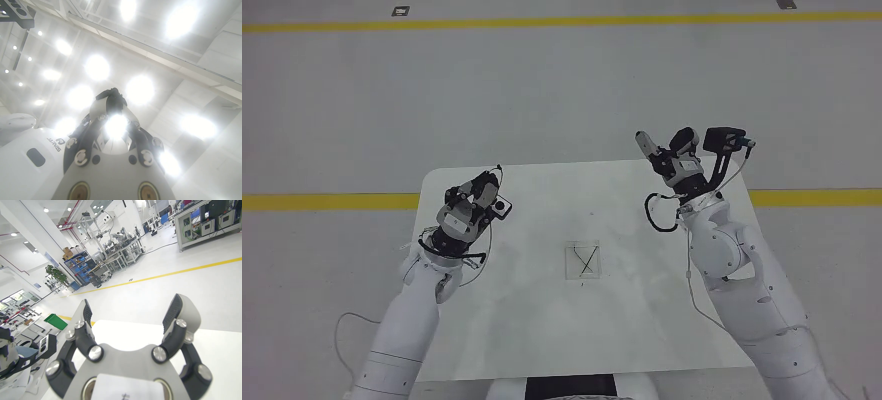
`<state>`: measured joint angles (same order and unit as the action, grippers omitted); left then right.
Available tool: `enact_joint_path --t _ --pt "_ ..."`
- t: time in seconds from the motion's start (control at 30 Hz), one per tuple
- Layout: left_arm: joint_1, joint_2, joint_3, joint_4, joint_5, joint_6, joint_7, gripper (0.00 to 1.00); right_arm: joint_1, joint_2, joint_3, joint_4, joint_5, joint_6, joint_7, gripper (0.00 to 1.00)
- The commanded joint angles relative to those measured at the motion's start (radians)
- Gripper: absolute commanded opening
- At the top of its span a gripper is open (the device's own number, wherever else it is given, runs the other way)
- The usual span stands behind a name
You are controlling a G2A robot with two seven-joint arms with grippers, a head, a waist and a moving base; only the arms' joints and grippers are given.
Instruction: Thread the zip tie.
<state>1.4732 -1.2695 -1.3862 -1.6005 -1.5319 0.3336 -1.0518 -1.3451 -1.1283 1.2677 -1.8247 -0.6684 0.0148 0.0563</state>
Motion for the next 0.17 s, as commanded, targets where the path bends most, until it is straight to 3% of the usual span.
enact_joint_path --t 0.0,0.13 --pt "0.0 0.0 0.0 0.0 0.0 0.0 0.0 0.0 0.0 0.0 0.0 0.0 0.0 0.0 0.0 1.0" --pt "0.0 0.0 0.0 0.0 0.0 0.0 0.0 0.0 0.0 0.0 0.0 0.0 0.0 0.0 0.0 1.0"
